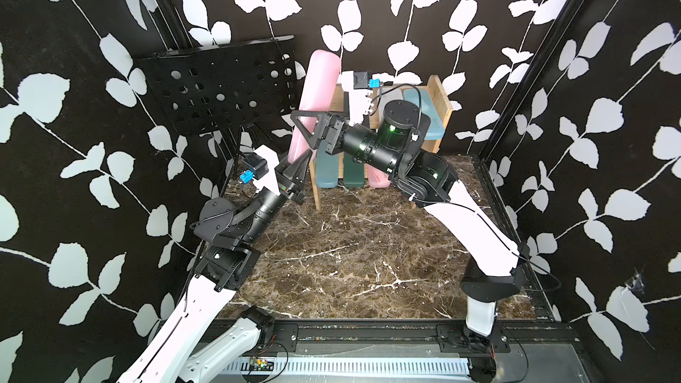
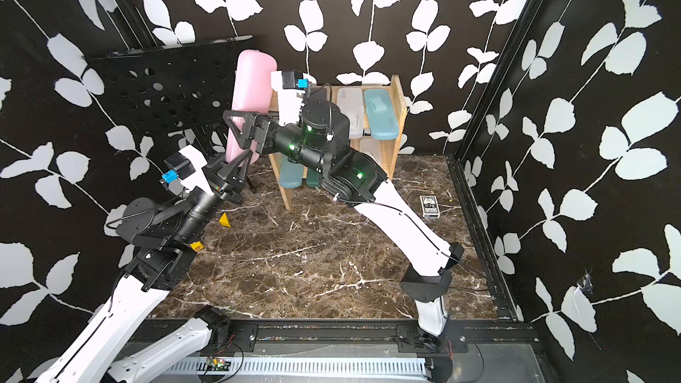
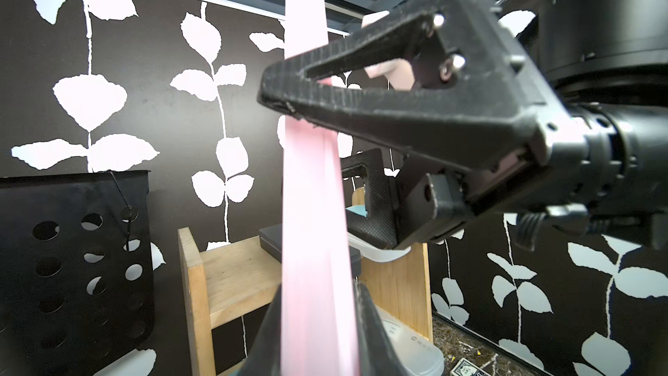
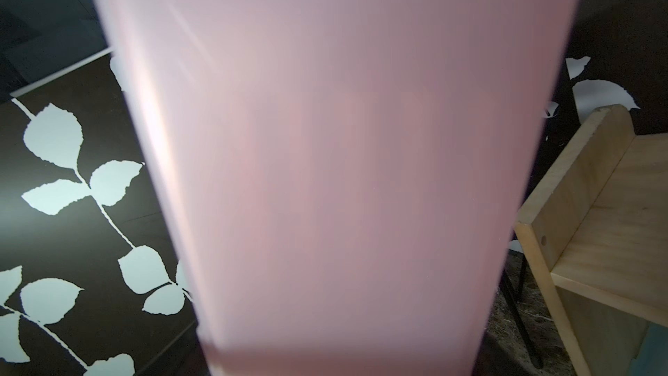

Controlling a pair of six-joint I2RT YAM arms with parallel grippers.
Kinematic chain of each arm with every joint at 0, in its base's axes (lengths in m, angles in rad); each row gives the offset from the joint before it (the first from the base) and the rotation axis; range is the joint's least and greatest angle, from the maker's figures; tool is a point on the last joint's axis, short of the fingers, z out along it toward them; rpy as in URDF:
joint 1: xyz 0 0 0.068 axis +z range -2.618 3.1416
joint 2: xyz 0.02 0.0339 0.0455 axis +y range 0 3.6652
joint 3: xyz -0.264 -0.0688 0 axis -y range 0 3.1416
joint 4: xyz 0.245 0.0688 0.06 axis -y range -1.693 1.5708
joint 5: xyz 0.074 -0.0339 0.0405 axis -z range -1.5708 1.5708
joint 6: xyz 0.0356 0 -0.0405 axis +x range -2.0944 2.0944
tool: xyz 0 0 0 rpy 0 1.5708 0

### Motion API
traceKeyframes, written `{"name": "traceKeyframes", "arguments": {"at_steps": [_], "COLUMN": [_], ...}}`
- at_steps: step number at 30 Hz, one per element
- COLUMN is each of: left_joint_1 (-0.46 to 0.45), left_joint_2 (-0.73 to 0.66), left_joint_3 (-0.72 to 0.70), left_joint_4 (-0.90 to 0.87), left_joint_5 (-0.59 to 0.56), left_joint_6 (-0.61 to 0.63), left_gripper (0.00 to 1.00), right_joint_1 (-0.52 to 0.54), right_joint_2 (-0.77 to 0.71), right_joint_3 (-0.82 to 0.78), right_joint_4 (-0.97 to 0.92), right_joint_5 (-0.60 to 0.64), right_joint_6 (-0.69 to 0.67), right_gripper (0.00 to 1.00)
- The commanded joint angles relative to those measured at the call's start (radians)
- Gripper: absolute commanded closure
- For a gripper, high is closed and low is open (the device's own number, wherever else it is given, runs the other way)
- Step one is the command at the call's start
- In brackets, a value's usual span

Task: Remove the pencil cases from the shelf
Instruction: Pick up the pencil case from the shelf, then place the pencil case at the center of the board.

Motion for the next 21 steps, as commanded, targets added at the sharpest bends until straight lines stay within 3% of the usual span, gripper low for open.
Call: {"name": "traceKeyframes", "arguments": {"at_steps": [1, 4, 8, 10, 15, 19, 21], "left_joint_1": [-0.005, -0.005, -0.005, -0.005, -0.005, -0.004, -0.004], "left_joint_2": [-0.017, -0.015, -0.018, -0.019, -0.031, -0.042, -0.043], "left_joint_3": [-0.007, -0.008, -0.015, -0.012, -0.001, -0.018, -0.029], "left_joint_4": [0.032, 0.038, 0.045, 0.036, -0.014, -0.03, -0.032], "left_joint_5": [-0.006, -0.012, -0.039, -0.05, -0.09, -0.128, -0.139], "left_joint_6": [0.002, -0.007, -0.017, -0.014, 0.013, 0.018, 0.009], "left_gripper": [1.0, 1.0, 0.33, 0.17, 0.04, 0.01, 0.01], "right_joint_1": [-0.005, -0.004, -0.01, -0.026, -0.076, -0.165, -0.255], "right_joint_2": [-0.021, -0.036, -0.064, -0.116, -0.4, -0.581, -0.652], "right_joint_3": [0.009, -0.007, -0.001, -0.062, -0.466, -0.68, -0.796], "right_joint_4": [0.057, 0.046, -0.079, -0.162, -0.312, -0.608, -0.76], "right_joint_5": [-0.001, 0.005, 0.044, 0.063, 0.119, 0.192, 0.169], "right_joint_6": [0.004, -0.009, -0.065, -0.099, -0.186, -0.204, -0.191], "right_gripper": [0.19, 0.24, 0.29, 0.32, 0.34, 0.33, 0.31]}}
